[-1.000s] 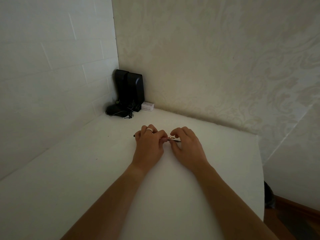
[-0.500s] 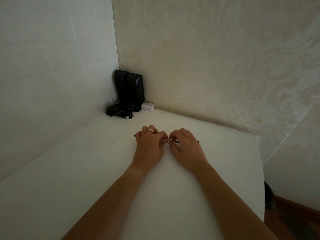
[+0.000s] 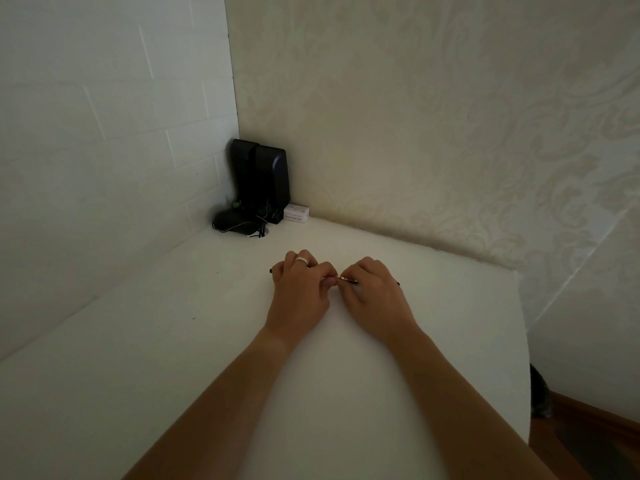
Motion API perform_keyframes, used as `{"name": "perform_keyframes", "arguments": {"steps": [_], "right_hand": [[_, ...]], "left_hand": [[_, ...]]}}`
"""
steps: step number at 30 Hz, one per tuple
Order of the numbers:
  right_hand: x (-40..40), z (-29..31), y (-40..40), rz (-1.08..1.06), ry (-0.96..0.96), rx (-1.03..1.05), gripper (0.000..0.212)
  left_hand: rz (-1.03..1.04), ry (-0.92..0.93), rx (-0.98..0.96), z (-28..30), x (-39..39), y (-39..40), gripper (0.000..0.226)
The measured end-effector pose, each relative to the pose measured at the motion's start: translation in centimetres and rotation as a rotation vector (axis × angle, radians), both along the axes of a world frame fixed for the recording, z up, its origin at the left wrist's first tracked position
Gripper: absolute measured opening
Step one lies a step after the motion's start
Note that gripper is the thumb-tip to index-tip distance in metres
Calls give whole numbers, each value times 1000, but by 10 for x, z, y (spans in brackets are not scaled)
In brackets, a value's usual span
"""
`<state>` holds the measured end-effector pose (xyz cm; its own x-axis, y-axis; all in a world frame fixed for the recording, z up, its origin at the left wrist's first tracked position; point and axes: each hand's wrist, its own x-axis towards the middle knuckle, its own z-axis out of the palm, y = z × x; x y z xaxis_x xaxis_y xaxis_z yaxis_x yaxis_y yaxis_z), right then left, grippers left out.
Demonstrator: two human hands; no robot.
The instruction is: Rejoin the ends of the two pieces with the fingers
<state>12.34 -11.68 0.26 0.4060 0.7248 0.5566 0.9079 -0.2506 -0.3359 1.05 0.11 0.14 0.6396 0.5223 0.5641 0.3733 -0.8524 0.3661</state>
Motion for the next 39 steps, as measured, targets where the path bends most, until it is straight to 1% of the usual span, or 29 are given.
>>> {"name": "perform_keyframes", "arguments": {"steps": [4,8,11,13,18,23,27,29,34,39], "right_hand": [[-1,2,-1,4,22,35,15],[1,2,-1,43,18,18,4],[3,-2,1,9,33,12,13],[1,-1,1,-1,38,14,15],[0,2,-1,42,3,21,6],[2,0,0,47,0,34,13],[1,1,0,55,1,21,32],[0,2,0,54,-1,16,37],[0,1,1,58,-12,-9,42],[3,-1,1,74,-3,9,38]], "left_hand": [[-7,-7,-8,0,0,1,9],[-17,-1,-17,1,0,0,8],[-20,-1,-16,1,0,0,9],[-17,-12,-18,1,0,0,8],[-23,-13,-22,2,0,0,9],[-58,-31,-47,3,-1,1,12],[-78,-59,-39,3,-2,2,10],[-85,-68,-23,3,-3,2,9],[-91,-84,-1,2,-2,3,8],[-96,-96,7,4,-2,2,8]]}}
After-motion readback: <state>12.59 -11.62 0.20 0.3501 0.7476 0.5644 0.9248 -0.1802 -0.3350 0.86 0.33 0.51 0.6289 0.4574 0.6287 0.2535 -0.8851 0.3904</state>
